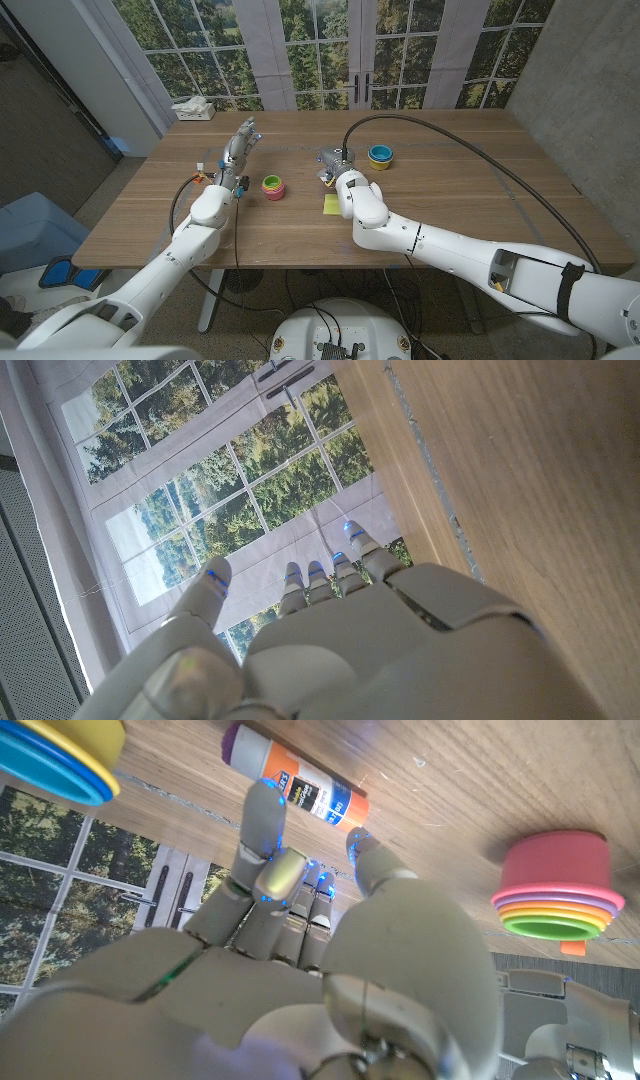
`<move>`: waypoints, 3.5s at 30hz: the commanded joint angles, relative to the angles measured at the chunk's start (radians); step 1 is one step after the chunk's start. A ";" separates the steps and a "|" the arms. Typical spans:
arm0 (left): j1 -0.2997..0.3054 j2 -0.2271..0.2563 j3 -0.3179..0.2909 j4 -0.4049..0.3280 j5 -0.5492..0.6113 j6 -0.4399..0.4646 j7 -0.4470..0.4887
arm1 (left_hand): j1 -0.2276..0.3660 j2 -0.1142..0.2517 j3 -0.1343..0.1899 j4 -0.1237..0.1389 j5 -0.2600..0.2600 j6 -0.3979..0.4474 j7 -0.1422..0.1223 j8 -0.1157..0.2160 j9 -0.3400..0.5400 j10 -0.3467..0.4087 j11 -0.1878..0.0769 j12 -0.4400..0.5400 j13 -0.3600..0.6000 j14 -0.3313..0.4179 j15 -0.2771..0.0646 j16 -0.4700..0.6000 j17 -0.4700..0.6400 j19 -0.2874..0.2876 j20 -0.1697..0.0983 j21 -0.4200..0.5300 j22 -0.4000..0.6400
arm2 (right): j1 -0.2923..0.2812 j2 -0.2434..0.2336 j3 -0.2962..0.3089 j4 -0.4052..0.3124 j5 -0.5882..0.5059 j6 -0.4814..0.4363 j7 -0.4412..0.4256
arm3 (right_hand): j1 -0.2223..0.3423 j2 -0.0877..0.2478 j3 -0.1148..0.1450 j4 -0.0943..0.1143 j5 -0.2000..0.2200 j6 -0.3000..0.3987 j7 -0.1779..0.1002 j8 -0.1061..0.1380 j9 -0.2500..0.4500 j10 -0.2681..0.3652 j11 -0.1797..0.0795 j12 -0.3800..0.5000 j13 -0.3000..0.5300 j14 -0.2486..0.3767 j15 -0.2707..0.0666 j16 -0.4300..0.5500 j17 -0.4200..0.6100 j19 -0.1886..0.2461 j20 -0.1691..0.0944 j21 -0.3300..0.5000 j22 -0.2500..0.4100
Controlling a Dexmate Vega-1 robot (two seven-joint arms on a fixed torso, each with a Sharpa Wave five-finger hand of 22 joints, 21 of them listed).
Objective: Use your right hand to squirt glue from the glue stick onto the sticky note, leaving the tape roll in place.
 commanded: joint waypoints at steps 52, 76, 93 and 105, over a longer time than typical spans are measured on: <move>-0.029 0.008 0.012 0.000 0.003 0.029 -0.014 | -0.007 0.029 0.000 -0.014 -0.001 0.003 -0.004 -0.001 0.003 -0.004 -0.007 0.000 0.005 -0.010 -0.051 0.001 0.000 0.003 -0.025 -0.005 0.002 | 0.101 0.096 -0.114 0.240 0.153 -0.116 -0.088 | 0.092 -0.006 0.057 -0.016 0.005 0.080 0.045 -0.016 0.007 0.071 0.050 0.013 0.014 -0.187 -0.015 -0.935 -0.734 -0.075 -0.048 0.026 -0.174; -0.023 0.020 0.012 -0.030 0.010 0.047 -0.008 | -0.007 0.027 -0.001 -0.020 -0.002 0.002 -0.004 -0.002 0.003 -0.006 -0.009 0.000 0.005 -0.010 -0.052 0.002 0.000 0.011 -0.024 -0.002 0.002 | 0.159 0.091 -0.192 0.192 0.190 -0.174 0.013 | 0.156 0.016 0.012 0.019 0.006 0.117 -0.013 -0.024 0.006 0.051 0.009 -0.009 0.005 -0.058 -0.009 -0.943 -0.760 -0.048 -0.045 0.083 -0.166; -0.031 0.014 0.013 -0.013 0.004 0.042 -0.020 | 0.000 0.021 -0.003 -0.032 -0.003 0.001 -0.002 -0.002 0.003 -0.009 -0.009 -0.001 0.005 -0.010 -0.051 0.001 -0.002 0.014 -0.024 -0.002 0.002 | 0.220 0.133 -0.253 0.210 0.260 -0.207 0.067 | 0.123 0.007 -0.007 0.019 0.003 0.044 -0.013 -0.058 0.003 -0.013 0.004 -0.041 -0.010 -0.029 0.006 -0.962 -0.766 -0.031 -0.046 0.090 -0.172; -0.033 0.008 0.009 0.004 -0.015 0.032 -0.036 | 0.005 0.021 -0.003 -0.040 -0.004 0.003 -0.001 -0.001 0.003 -0.009 -0.008 -0.001 0.005 -0.009 -0.049 0.001 -0.002 0.014 -0.023 -0.003 0.002 | 0.183 0.120 -0.244 0.230 0.285 -0.112 -0.028 | 0.184 0.036 0.020 -0.014 0.009 0.151 -0.035 -0.017 0.006 0.081 -0.004 -0.005 -0.018 0.011 -0.016 -0.966 -0.753 -0.038 -0.048 0.078 -0.175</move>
